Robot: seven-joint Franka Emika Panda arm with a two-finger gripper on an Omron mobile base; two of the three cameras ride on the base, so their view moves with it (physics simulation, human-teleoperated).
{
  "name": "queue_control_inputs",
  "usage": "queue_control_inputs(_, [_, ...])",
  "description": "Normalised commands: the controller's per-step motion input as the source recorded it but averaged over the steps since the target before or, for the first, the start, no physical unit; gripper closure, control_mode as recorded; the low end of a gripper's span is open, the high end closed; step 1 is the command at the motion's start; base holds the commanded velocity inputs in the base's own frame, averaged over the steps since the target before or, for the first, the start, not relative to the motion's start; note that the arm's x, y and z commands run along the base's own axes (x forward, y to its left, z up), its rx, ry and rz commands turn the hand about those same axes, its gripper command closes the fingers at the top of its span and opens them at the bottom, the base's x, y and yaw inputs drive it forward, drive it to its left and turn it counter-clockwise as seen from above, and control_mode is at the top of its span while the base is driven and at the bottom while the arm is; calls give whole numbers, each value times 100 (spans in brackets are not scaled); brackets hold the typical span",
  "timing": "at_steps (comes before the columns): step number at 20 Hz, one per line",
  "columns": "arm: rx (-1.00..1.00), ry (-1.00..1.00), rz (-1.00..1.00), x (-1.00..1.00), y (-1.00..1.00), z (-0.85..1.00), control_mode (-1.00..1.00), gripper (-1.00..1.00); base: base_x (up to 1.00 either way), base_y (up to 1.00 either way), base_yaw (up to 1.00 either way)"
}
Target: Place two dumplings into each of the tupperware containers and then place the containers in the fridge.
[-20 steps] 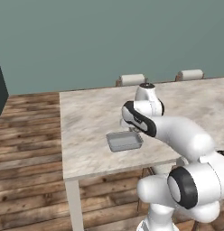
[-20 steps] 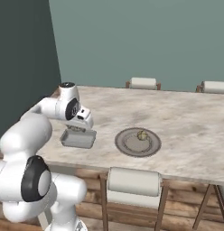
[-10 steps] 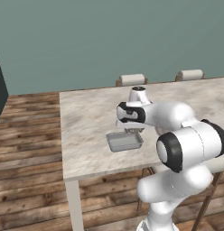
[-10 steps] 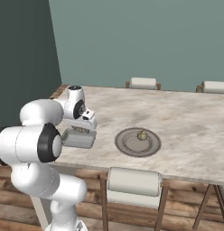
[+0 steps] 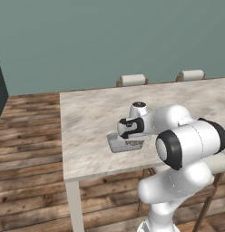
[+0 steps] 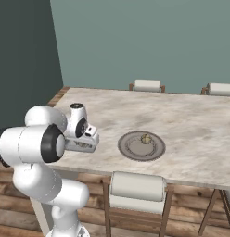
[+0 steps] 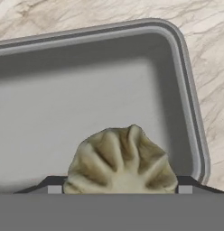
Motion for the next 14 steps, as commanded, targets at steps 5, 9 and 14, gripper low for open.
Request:
queue_control_inputs(5, [0, 0, 0, 18, 13, -11, -100, 100, 0, 0, 0])
queue_control_inputs(9, [0, -3, 0, 16, 16, 0, -100, 100, 0, 0, 0])
queue_control_inputs(14, [0, 0, 0, 23, 23, 0, -100, -100, 0, 0, 0])
